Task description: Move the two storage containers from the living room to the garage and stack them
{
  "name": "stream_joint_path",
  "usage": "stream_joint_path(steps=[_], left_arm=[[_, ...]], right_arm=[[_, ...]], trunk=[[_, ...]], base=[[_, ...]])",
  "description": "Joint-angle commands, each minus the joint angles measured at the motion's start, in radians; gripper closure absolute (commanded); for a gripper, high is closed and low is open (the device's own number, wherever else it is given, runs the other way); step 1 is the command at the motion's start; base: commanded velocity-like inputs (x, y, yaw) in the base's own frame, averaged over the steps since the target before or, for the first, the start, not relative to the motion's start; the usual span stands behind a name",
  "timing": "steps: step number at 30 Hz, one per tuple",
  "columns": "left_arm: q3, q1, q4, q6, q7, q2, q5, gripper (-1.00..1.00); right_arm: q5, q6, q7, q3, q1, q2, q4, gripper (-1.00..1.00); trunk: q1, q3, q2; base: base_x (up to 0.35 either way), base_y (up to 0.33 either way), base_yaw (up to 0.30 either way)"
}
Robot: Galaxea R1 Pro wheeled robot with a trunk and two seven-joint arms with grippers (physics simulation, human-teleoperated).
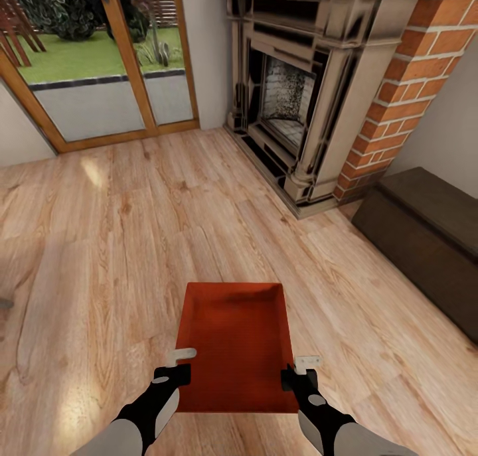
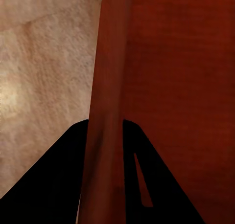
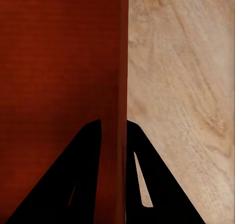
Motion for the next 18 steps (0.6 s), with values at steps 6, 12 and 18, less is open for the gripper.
stream_joint_path(steps=[6, 12, 18], left_arm=[[0.008, 0.000, -0.004, 0.006, 0.007, 0.000, -0.007, 1.00], [0.008, 0.000, -0.004, 0.006, 0.007, 0.000, -0.007, 1.00], [0.008, 0.000, -0.006, 0.006, 0.007, 0.000, -0.007, 1.00]], right_arm=[[0.010, -0.002, -0.001, -0.011, 0.000, 0.000, 0.003, 1.00], [0.010, -0.002, -0.001, -0.011, 0.000, 0.001, 0.003, 1.00], [0.008, -0.002, -0.001, -0.011, 0.000, 0.002, 0.003, 1.00]], trunk=[[-0.023, 0.018, 0.042], [-0.046, 0.037, 0.084], [-0.069, 0.056, 0.126]], base=[[0.000, 0.000, 0.000], [0.000, 0.000, 0.000], [0.000, 0.000, 0.000]])
